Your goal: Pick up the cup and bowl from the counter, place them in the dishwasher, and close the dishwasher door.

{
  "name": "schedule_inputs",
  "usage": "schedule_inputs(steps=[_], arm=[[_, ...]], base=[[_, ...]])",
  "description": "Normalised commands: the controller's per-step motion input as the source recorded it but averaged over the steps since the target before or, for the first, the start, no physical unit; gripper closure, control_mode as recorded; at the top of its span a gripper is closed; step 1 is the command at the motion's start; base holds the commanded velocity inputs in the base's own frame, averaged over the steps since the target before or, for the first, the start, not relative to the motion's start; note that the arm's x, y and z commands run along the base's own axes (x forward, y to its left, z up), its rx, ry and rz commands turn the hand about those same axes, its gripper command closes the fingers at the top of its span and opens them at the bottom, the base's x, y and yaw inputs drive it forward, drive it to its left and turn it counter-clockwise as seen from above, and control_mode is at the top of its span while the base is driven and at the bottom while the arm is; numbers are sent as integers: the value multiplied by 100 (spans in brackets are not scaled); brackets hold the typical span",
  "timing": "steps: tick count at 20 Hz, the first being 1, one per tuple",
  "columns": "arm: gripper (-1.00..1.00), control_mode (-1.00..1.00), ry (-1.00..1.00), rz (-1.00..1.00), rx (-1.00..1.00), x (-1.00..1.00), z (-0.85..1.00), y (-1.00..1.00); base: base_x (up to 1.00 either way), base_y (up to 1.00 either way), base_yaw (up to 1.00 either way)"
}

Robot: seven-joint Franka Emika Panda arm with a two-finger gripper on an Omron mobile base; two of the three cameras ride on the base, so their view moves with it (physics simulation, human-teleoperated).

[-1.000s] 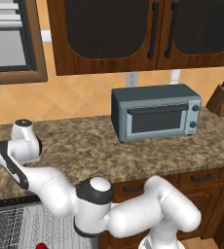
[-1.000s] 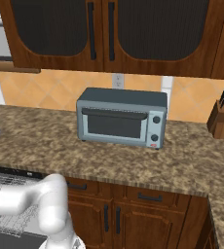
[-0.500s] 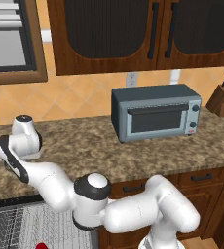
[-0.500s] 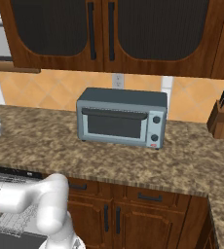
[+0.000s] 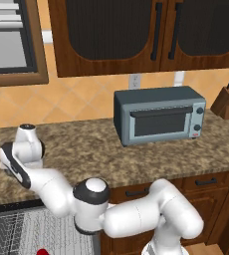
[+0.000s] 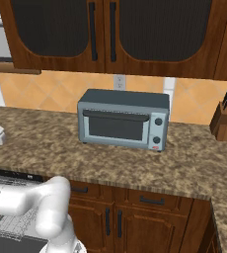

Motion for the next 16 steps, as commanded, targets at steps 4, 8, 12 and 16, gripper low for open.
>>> schedule_inputs(steps=[4, 8, 12, 16], arm=[[100, -100, 1, 0, 0, 0, 0, 0], [100, -100, 0, 0, 0, 0, 0, 0], [100, -100, 0, 0, 0, 0, 0, 0], [100, -100, -1, 0, 1, -36, 0, -13]], base=[[0, 0, 0], [0, 0, 0], [0, 0, 0], [0, 0, 0]])
